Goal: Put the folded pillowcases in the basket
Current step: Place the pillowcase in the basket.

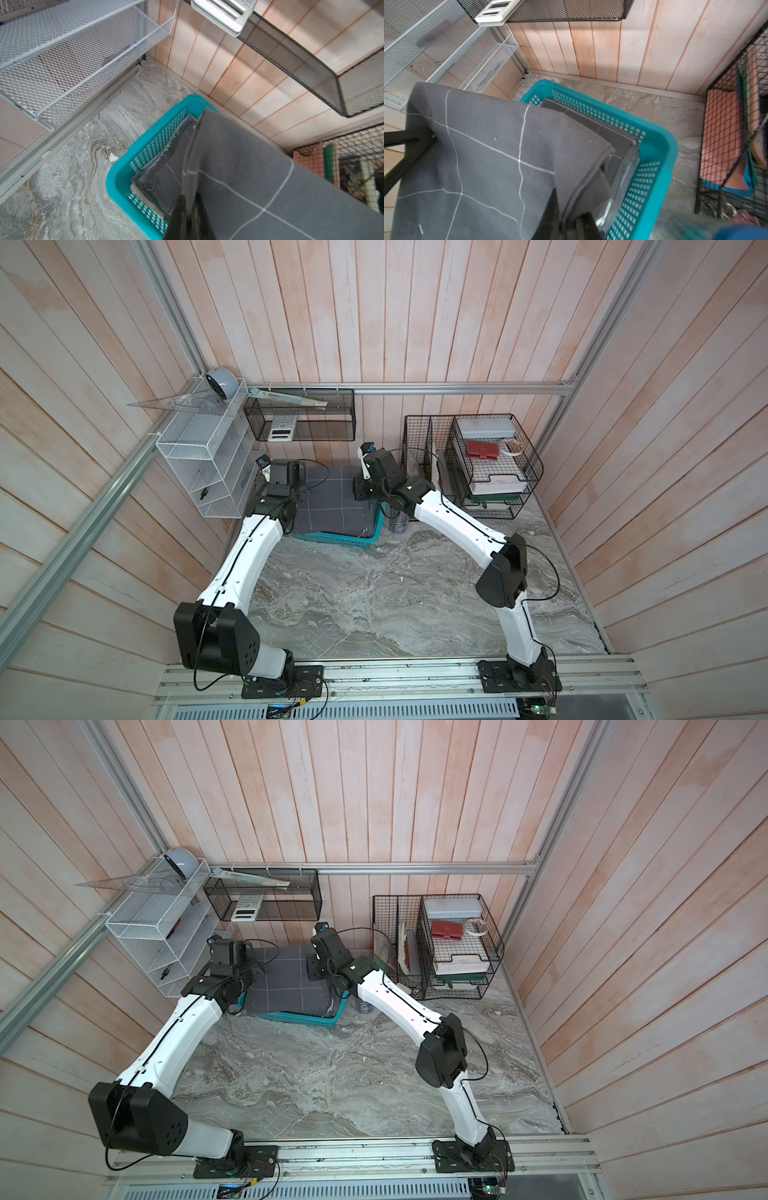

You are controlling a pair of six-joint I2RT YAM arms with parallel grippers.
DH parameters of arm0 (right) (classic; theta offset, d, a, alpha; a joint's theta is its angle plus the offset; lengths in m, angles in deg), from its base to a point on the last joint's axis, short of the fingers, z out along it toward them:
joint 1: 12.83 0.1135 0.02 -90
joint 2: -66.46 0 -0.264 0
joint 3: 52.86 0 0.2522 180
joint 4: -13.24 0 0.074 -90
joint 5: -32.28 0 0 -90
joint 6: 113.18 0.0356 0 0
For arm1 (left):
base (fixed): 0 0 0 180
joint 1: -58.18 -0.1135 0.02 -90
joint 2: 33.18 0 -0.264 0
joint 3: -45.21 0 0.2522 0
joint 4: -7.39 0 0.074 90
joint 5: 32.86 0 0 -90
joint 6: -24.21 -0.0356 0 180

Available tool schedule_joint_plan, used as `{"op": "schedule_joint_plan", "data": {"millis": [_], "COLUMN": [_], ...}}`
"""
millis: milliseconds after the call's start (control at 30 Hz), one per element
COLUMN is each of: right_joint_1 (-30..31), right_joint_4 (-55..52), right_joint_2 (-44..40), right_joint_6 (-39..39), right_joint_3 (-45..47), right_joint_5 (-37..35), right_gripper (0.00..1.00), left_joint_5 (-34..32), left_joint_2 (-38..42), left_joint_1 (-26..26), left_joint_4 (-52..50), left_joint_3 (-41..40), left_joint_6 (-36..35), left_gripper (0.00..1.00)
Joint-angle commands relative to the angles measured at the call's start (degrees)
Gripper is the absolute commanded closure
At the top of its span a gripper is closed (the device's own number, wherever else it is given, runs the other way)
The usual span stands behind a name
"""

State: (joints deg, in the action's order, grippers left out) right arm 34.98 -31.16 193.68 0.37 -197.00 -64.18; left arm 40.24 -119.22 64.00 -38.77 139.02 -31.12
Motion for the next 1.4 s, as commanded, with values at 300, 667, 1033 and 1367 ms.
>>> {"op": "schedule_joint_plan", "data": {"millis": [300,667,1033,1367], "right_joint_1": [-2.8,-3.2,-3.3,-3.0], "right_joint_4": [-10.7,-9.1,-9.4,-9.7], "right_joint_2": [17.4,19.5,21.9,18.8], "right_joint_6": [0.3,1.8,3.0,0.5], "right_joint_3": [-21.1,-17.4,-17.8,-19.1], "right_joint_5": [0.2,1.2,1.5,0.7], "right_gripper": [1.0,1.0,0.9,0.48], "left_joint_5": [7.9,6.5,5.8,6.6], "left_joint_2": [-17.1,-24.5,-29.6,-22.0], "left_joint_1": [-4.5,-4.8,-5.1,-4.8], "left_joint_4": [5.3,4.9,1.9,3.9], "left_joint_3": [10.9,12.6,17.1,12.9], "left_joint_6": [-2.4,-2.8,-3.6,-3.0], "left_gripper": [1.0,1.0,0.77,0.51]}}
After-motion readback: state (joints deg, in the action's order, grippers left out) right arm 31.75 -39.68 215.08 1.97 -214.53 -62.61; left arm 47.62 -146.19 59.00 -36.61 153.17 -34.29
